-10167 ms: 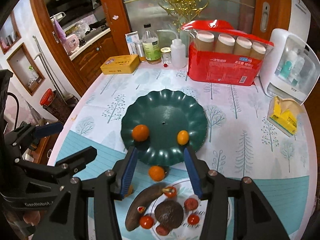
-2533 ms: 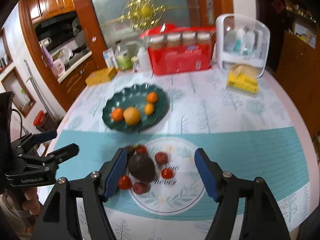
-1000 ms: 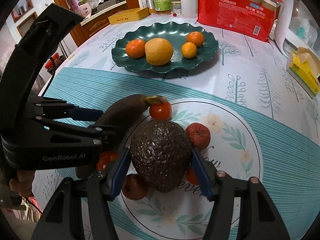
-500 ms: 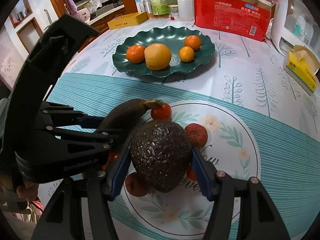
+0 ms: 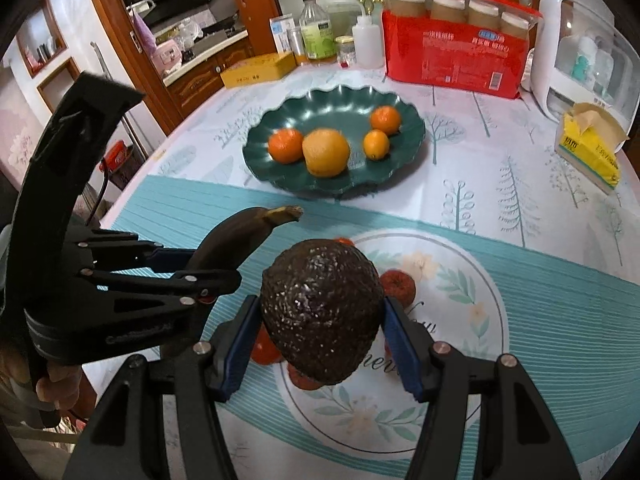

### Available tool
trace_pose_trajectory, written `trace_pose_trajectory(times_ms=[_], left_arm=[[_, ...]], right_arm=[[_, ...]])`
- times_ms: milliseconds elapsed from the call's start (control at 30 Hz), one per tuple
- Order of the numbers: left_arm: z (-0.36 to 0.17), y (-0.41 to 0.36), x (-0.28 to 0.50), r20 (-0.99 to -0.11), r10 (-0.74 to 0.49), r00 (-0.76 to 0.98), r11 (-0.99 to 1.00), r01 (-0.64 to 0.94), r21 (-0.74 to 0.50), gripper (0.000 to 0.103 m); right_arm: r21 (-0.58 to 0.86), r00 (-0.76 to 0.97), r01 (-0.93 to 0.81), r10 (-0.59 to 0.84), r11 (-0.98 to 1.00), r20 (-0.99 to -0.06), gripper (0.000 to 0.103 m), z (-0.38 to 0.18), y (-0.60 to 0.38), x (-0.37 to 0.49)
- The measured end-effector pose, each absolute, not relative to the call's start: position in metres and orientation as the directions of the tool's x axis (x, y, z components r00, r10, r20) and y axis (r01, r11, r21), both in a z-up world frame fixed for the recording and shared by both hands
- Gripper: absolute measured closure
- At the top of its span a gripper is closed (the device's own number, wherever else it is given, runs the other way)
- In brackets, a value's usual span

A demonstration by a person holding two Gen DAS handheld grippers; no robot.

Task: Organize fruits
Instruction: 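Grasp the dark banana with the left tool while the right tool grasps the avocado, then carry the banana and avocado over the green plate, lower and open both tools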

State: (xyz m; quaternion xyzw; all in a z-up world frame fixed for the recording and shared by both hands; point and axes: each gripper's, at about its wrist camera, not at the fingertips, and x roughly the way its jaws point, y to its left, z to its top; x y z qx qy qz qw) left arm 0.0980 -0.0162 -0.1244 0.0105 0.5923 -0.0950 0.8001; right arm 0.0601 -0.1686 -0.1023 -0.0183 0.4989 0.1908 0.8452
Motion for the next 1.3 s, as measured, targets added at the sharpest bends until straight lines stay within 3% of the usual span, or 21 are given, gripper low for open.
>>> trace_pose_trajectory(times_ms=[333, 833, 1067, 1300], left_arm=[[-0.053, 0.013, 0.103, -0.919, -0.157, 0.362, 0.981, 0.167, -0.102, 0.073], [0.073, 0.05, 0.164, -0.823, -0.036, 0.567, 0.979, 0.183, 0.084, 0.073], [0.089, 0.054, 0.229, -0.792, 0.012, 0.611, 0.977, 0.16, 0.138, 0.073], [0.027, 0.044, 0.288, -0.841, 0.0, 0.542, 0.978, 0.174, 0.112, 0.073]], right_arm=[[0.175, 0.507, -0.347, 0.341, 0.921, -0.791, 0.042, -0.017, -0.165, 0.07], [0.154, 0.624, -0.319, 0.33, 0.935, -0.708, 0.042, 0.12, -0.151, 0.148], [0.148, 0.623, -0.259, 0.282, 0.954, -0.73, 0.042, 0.113, -0.141, 0.209], [0.164, 0.549, -0.209, 0.254, 0.964, -0.796, 0.042, 0.052, -0.137, 0.257]])
